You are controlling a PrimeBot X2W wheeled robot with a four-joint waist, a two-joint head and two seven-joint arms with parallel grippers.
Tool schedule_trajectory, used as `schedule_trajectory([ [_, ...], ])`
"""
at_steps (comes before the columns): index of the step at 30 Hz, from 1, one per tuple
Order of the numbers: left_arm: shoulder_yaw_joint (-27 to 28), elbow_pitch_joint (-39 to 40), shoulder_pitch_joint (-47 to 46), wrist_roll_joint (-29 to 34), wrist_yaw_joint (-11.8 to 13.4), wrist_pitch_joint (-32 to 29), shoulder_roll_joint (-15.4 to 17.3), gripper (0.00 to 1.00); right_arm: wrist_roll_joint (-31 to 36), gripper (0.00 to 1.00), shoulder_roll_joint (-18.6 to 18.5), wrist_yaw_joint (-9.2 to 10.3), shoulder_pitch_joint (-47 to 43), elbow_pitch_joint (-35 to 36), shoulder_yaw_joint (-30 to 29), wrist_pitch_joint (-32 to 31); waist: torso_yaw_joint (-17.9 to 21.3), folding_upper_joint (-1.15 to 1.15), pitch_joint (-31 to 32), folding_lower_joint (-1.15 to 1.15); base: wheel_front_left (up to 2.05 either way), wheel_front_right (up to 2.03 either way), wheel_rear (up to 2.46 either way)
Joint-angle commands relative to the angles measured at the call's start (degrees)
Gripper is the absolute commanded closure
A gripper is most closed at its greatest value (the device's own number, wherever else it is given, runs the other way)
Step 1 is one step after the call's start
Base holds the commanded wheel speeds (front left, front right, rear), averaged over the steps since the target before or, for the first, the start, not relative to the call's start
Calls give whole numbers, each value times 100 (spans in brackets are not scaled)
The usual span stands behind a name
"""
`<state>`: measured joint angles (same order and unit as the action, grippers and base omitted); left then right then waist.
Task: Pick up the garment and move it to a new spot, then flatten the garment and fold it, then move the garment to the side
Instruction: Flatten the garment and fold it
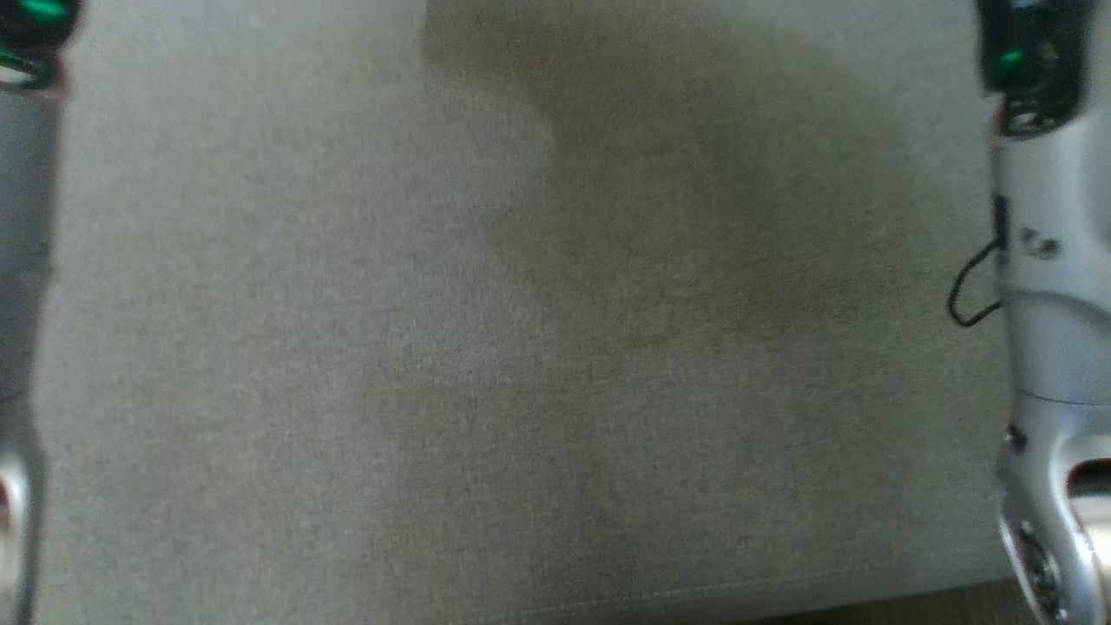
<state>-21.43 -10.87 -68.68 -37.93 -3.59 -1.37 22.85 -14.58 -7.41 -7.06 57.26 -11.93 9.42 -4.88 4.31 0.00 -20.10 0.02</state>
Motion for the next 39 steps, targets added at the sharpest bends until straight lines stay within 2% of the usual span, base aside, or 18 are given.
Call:
schedule_trajectory([
  [1,154,19,-86,-18,-42,46,113,100,95,100,210,-43,1,-117,121,135,-41,0,-439,-2,0,0,0],
  [8,-395,-392,1118,-374,-232,242,-334,100,83,100,396,-43,-503,-1384,509,829,-207,0,-788,-2,0,0,0],
  [13,-405,-270,1992,-539,-241,557,-280,100,-76,100,428,-43,-1106,-1558,677,1137,-201,0,-675,-2,0,0,0],
  [17,-319,140,2784,-632,-127,816,-154,100,-64,100,432,-43,-1665,-1440,746,1297,-211,0,-481,-2,0,0,0],
  [26,-372,1327,4434,-644,291,1058,73,100,-393,100,283,-43,-3356,-509,571,1263,-365,0,337,-2,0,0,0],
  [31,-501,2156,5416,-648,601,970,254,100,-955,100,240,-43,-4617,444,412,927,-474,0,906,-2,0,0,0],
  [36,-592,3060,6425,-637,984,809,543,100,-1133,100,166,-43,-5846,1583,193,502,-542,0,1367,-2,0,0,0],
  [37,-592,3060,6425,-637,984,809,543,100,-1133,100,166,-43,-5846,1583,193,502,-542,0,1367,-2,0,0,0],
  [39,-616,3412,6766,-661,1118,736,645,100,-1118,100,154,-43,-6345,2026,121,295,-586,0,1490,-2,0,0,0],
])
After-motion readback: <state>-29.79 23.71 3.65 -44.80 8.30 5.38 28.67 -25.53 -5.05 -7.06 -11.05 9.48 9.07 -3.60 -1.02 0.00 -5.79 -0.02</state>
